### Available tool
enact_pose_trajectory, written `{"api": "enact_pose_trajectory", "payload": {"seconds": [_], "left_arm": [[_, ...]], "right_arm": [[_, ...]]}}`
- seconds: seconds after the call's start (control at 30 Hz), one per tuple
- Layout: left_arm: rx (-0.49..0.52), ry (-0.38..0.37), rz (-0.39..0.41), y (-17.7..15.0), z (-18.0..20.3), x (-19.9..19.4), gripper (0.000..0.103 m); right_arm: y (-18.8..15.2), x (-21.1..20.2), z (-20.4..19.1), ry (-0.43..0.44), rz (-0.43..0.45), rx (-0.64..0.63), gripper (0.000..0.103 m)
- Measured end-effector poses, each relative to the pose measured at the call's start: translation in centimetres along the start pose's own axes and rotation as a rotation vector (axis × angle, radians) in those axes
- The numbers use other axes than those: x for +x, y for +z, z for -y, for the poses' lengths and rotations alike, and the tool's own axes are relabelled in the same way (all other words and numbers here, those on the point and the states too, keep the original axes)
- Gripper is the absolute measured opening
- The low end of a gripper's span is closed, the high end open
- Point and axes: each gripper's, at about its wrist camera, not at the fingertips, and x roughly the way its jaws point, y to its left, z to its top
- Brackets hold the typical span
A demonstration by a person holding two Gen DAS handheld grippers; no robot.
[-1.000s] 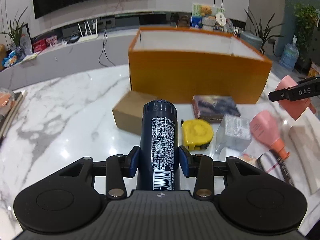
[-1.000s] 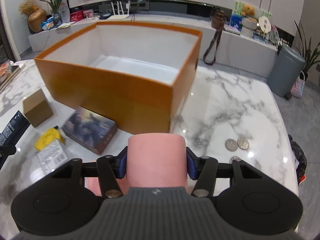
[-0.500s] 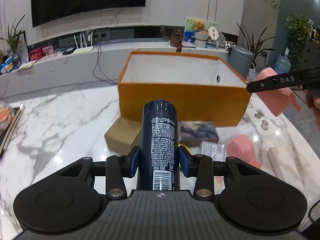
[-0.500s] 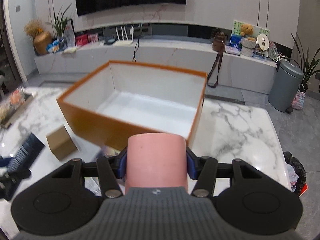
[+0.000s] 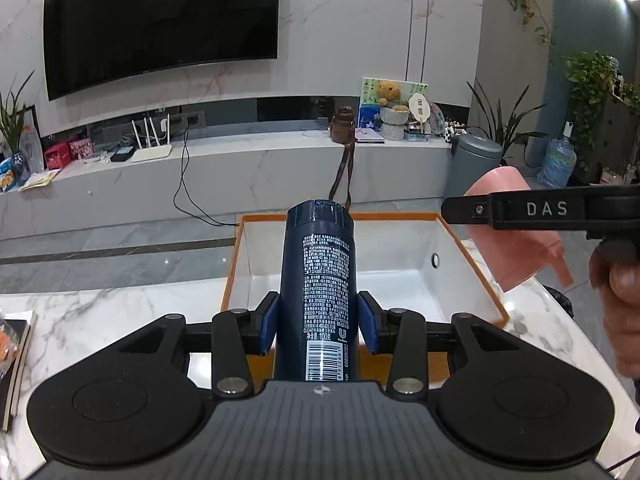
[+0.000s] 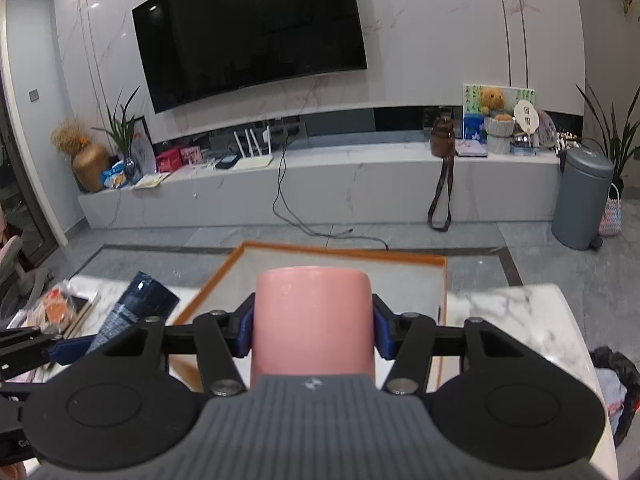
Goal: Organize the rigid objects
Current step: 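Lift the navy can with the left tool while the right tool lifts the pink bottle over the box, then lower the pink bottle into the box and open the right tool while the left tool lowers the can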
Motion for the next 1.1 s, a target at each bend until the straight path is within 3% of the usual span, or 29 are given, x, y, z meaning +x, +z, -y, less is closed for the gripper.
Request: {"api": "enact_pose_trajectory", "payload": {"seconds": [0.33, 0.47, 0.87, 1.1], "left_arm": [[-0.043, 0.033, -0.016, 1.3, -2.8, 4.2, 0.047], [-0.089, 0.007, -0.027, 1.7, -3.6, 5.5, 0.047], [0.01, 0.007, -0.054, 4.3, -2.4, 8.8, 0.047], [0.046, 0.017, -0.137, 4.4, -2.0, 11.5, 0.047]], "right_arm": [[0.1, 6.2, 0.0, -0.022, -0.055, 0.037, 0.055], [-0.4, 8.7, 0.2, -0.034, -0.089, 0.049, 0.055], [-0.8, 12.5, 1.5, -0.072, -0.142, 0.12, 0.055], [-1.3, 14.6, 0.9, -0.091, -0.215, 0.09, 0.055]]}}
